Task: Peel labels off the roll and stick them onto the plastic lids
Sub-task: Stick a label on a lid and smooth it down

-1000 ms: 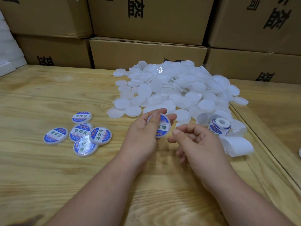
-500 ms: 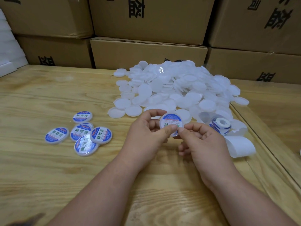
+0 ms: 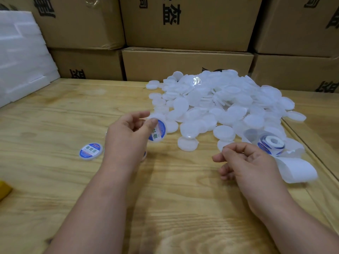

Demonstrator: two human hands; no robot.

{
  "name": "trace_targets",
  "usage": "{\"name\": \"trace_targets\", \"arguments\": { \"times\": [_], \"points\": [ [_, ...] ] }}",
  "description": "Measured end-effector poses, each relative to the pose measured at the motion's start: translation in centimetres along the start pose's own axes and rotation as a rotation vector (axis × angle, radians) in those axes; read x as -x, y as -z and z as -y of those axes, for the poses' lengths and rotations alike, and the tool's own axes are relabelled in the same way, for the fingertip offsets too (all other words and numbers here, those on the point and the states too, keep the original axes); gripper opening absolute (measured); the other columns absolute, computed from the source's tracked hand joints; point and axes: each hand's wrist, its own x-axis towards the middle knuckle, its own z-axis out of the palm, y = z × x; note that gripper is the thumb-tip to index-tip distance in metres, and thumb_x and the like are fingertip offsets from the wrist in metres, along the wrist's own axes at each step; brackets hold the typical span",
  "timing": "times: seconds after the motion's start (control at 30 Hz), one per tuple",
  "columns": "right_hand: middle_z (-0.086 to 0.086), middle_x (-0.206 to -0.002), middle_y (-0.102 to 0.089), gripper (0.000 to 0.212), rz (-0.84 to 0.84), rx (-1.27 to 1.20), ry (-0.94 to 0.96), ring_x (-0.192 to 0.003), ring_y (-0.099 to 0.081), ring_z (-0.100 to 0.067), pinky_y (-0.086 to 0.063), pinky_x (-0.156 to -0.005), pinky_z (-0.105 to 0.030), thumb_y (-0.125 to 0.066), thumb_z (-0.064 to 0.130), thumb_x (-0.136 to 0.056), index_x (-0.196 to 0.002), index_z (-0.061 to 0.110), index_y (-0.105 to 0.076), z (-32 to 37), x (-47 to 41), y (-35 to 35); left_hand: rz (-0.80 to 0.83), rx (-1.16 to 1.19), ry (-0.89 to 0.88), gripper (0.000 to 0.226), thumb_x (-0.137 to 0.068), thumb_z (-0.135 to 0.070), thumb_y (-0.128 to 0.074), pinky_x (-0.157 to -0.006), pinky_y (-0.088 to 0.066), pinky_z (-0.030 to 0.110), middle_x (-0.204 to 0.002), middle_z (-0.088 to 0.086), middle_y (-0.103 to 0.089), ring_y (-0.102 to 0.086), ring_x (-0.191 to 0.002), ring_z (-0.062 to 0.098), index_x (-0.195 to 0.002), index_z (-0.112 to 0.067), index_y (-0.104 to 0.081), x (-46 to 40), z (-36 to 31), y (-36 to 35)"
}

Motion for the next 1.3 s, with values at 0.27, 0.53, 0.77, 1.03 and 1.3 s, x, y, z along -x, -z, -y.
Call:
{"name": "trace_targets", "arguments": {
  "times": [0.27,0.53,0.77,1.03,1.3],
  "points": [
    [-0.006,-0.079,-0.078,0.007,0.008,0.002,0.017,-0.051,-0.061,-0.012,-0.052,-0.046,-0.022,-0.063,0.01,-0.097,-0.091,0.01,-0.067,0.0,0.2,-0.1,0.007,-0.302,0.153,0.012,-0.09,-0.043,-0.073,-0.056,-0.044,0.022,-0.071,-0.028,-0.07,-0.065,-0.063,-0.002,-0.08,-0.036,-0.076,-1.5,1.0,3.5],
    [-0.006,-0.077,-0.077,0.007,0.03,0.003,0.005,-0.05,-0.058,-0.013,-0.049,-0.045,-0.021,-0.063,0.011,-0.097,-0.09,0.01,-0.068,0.1,0.4,-0.2,0.042,-0.575,0.267,0.019,-0.09,-0.046,-0.071,-0.091,-0.053,0.046,-0.08,-0.016,-0.068,-0.062,-0.107,0.026,-0.071,-0.042,-0.07,-1.5,1.6,3.1],
    [-0.007,-0.072,-0.075,0.009,0.047,0.034,0.023,-0.046,-0.055,-0.013,-0.047,-0.043,-0.022,-0.064,0.01,-0.096,-0.088,0.013,-0.068,0.1,0.6,-0.3,-0.134,-0.601,-0.039,0.007,-0.09,-0.042,-0.067,-0.101,-0.043,0.046,-0.104,-0.01,-0.066,-0.054,-0.115,0.027,-0.091,-0.041,-0.074,-0.9,0.6,1.2],
    [0.008,-0.072,-0.075,0.013,0.092,0.295,0.132,-0.05,-0.056,-0.002,-0.043,-0.058,-0.023,-0.068,0.019,-0.093,-0.082,0.026,-0.067,-0.4,0.5,-0.9,0.381,-0.618,-0.332,0.03,-0.091,-0.042,-0.067,-0.099,-0.036,0.027,-0.119,-0.016,-0.059,-0.045,-0.118,0.01,-0.12,-0.038,-0.069,3.3,1.1,-5.7],
    [0.009,-0.07,-0.075,0.012,0.103,0.323,0.151,-0.053,-0.056,0.001,-0.041,-0.053,-0.009,-0.069,0.017,-0.092,-0.082,0.023,-0.068,-0.1,0.5,-0.9,0.395,-0.795,-0.127,0.025,-0.089,-0.055,-0.064,-0.103,-0.031,0.036,-0.114,-0.016,-0.046,-0.034,-0.113,0.014,-0.108,-0.039,-0.066,2.7,1.8,-6.3]
  ]
}}
